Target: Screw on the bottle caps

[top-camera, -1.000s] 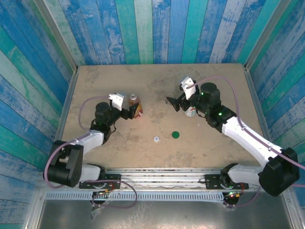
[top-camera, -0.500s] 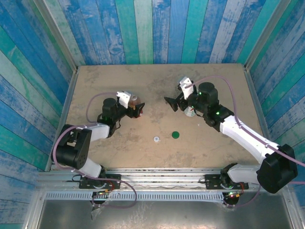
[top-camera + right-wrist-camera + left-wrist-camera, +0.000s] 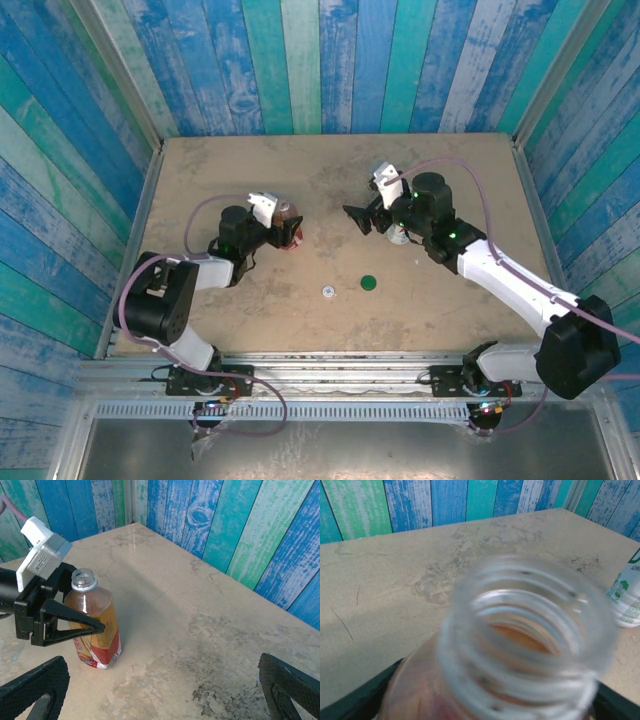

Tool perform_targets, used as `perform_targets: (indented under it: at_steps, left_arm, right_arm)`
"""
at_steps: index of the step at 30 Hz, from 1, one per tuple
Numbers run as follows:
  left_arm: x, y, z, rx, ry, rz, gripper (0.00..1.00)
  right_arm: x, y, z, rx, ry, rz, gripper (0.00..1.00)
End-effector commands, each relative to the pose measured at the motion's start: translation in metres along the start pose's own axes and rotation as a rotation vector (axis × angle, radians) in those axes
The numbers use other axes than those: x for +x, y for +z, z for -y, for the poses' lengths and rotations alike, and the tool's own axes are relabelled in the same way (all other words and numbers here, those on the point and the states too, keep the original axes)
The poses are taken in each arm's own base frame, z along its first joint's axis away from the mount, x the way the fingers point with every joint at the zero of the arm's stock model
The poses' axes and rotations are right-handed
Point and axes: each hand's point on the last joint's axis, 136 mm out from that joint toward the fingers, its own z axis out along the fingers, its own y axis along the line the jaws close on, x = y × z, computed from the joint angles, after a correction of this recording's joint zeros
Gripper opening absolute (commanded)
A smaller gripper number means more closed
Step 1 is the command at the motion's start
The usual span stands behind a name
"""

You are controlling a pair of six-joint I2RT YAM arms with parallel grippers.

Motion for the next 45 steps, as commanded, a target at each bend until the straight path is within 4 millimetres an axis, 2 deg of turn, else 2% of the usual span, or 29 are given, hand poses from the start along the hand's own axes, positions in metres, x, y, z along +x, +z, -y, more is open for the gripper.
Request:
perform_targets:
  at_steps: [1,6,13,17,20,22,24,28,29,32,35,45]
  left_arm:
    - [-0.002,0.005,0.005,0.03,0.007,-0.004,0.65]
    - [-0.003,0.003,0.021,0.065,0.032,-0.01,0.68]
    - [0.0,0.003,0.076,0.176,0.082,-0.031,0.7]
    - [0.008,-0.006,0.109,0.231,0.089,-0.032,0.7]
    - [0.021,-0.016,0.123,0.24,0.087,-0.042,0.72]
    - [0.028,-0.021,0.124,0.225,0.078,-0.043,0.75]
    - [0.033,-0.025,0.121,0.209,0.067,-0.039,0.82]
    - [0.03,-0.03,0.115,0.167,0.057,0.006,0.97]
    - [0.027,-0.03,0.114,0.163,0.058,0.017,0.94]
    - [0.019,-0.027,0.115,0.165,0.065,0.046,0.94]
    - [0.013,-0.023,0.117,0.176,0.07,0.082,0.94]
    - [0.02,-0.019,0.14,0.33,0.107,0.144,0.94]
  right_arm:
    - [-0.009,0.004,-0.003,-0.016,0.011,0.021,1.0]
    - [-0.007,0.009,-0.002,-0.021,0.045,0.021,1.0]
    - [-0.006,0.005,-0.006,-0.034,0.092,0.042,1.0]
    - [-0.004,-0.006,-0.014,-0.061,0.101,0.044,1.0]
    - [0.0,-0.015,-0.017,-0.063,0.12,0.043,1.0]
    - [0.002,-0.019,-0.017,-0.058,0.124,0.049,1.0]
    - [0.003,-0.022,-0.018,-0.054,0.135,0.06,1.0]
    - [-0.004,-0.03,-0.018,-0.054,0.191,0.107,1.0]
    - [-0.005,-0.032,-0.02,-0.063,0.195,0.115,1.0]
    - [-0.007,-0.037,-0.03,-0.116,0.189,0.127,1.0]
    - [0.002,-0.034,-0.035,-0.142,0.189,0.095,1.0]
    - [0.028,-0.028,-0.047,-0.174,0.165,0.018,1.0]
